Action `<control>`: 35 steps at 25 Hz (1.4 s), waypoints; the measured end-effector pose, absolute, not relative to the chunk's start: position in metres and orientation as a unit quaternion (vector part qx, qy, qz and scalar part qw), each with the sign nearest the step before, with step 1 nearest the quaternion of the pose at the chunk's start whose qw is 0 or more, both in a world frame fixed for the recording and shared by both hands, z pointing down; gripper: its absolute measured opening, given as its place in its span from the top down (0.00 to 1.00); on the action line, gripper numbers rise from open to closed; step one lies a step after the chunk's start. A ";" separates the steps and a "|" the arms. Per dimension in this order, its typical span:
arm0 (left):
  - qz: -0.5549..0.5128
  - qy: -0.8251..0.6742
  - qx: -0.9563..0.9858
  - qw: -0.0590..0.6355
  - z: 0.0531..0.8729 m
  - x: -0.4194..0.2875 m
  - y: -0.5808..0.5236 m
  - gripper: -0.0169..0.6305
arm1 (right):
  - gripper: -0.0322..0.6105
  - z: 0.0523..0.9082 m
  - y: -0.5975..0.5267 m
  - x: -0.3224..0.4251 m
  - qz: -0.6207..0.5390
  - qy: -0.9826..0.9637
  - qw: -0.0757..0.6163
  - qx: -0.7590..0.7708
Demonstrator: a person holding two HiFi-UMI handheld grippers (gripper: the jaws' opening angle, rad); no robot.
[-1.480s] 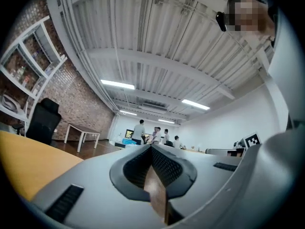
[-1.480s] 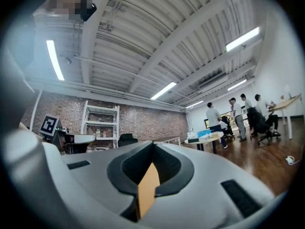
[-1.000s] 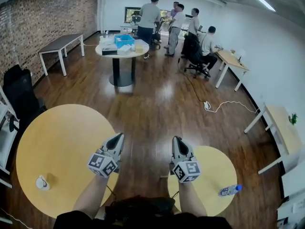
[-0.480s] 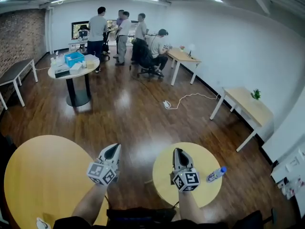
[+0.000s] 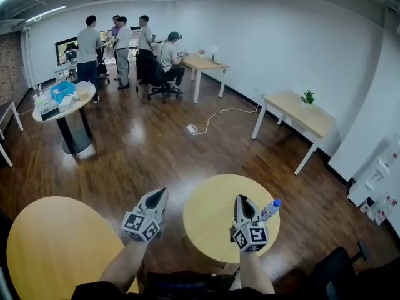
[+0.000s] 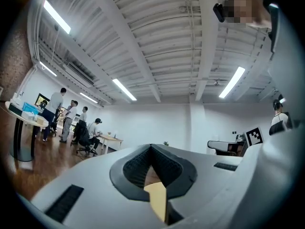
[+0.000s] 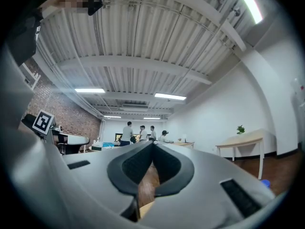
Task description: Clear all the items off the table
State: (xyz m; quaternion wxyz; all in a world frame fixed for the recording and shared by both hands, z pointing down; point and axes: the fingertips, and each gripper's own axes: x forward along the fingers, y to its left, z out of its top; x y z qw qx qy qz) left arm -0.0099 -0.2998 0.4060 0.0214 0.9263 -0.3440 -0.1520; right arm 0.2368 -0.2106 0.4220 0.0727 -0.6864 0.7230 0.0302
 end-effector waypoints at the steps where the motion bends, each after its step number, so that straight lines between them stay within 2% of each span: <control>1: -0.152 -0.339 0.928 0.022 0.405 0.003 -0.300 0.97 | 0.94 0.422 -0.206 0.247 0.033 0.719 0.076 -0.690; 10: -0.165 -0.268 0.949 0.023 0.403 0.146 -0.274 0.97 | 0.94 0.428 -0.154 0.385 0.038 0.662 0.082 -0.744; 18: -0.158 -0.235 0.959 0.027 0.409 0.245 -0.262 0.97 | 0.94 0.432 -0.115 0.473 0.032 0.628 0.070 -0.774; 26: -0.127 -0.203 0.970 0.034 0.423 0.293 -0.251 0.97 | 0.94 0.452 -0.099 0.504 0.012 0.615 0.071 -0.785; 29: -0.120 -0.200 0.972 0.038 0.428 0.297 -0.256 0.97 | 0.89 0.453 -0.105 0.499 0.015 0.624 0.060 -0.779; 32: -0.114 -0.199 0.972 0.045 0.434 0.301 -0.259 0.97 | 0.68 0.464 -0.112 0.494 0.006 0.636 0.042 -0.771; 34: -0.110 -0.196 0.973 0.046 0.436 0.305 -0.261 0.97 | 0.48 0.473 -0.119 0.493 -0.009 0.641 0.033 -0.767; 35: -0.106 -0.194 0.974 0.045 0.437 0.307 -0.263 0.97 | 0.43 0.476 -0.123 0.493 -0.016 0.642 0.031 -0.766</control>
